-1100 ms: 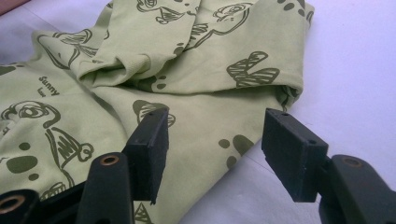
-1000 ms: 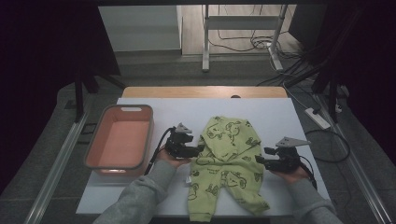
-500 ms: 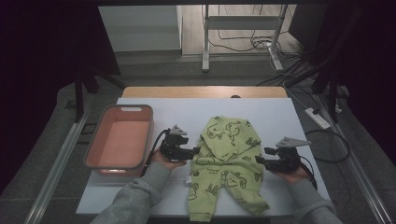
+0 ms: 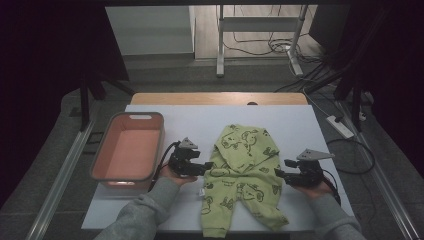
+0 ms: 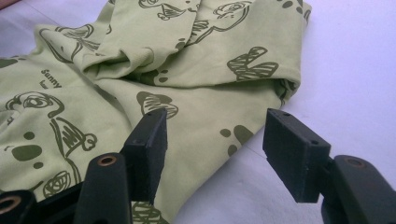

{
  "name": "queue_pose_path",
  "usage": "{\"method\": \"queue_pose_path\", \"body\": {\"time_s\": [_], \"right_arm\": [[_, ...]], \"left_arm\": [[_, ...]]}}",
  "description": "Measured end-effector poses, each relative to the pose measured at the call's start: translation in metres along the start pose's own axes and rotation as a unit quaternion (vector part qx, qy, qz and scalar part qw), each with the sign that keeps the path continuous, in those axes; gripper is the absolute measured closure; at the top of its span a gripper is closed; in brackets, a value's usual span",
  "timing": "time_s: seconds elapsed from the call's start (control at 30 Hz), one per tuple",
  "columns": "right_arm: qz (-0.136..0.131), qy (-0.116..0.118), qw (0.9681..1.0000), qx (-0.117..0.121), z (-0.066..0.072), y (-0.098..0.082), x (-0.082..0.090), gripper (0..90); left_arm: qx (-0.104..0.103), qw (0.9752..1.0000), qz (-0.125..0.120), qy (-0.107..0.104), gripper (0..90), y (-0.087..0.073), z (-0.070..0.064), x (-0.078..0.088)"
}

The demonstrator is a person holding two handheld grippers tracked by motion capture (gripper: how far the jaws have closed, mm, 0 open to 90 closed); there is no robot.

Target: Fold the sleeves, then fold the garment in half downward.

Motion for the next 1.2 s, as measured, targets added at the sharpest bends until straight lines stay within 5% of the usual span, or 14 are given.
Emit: {"method": "queue_pose_path", "body": {"time_s": [1.2], "right_arm": [[-0.005,-0.002,1.0,0.003,0.0,0.002,0.002,40.5]], "left_arm": [[0.0,1.0,0.003,0.008,29.6,-0.008,0.011,0.004]]}}
Point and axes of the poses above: each handheld gripper's, and its own axes: x roughly backward along the jaws, y roughly out of its top, z roughly to its left, the point moved 2 cm from there along -x, roughly forward along the jaws, and after that the axes turned 9 degrees about z, right-handed, at the moved point
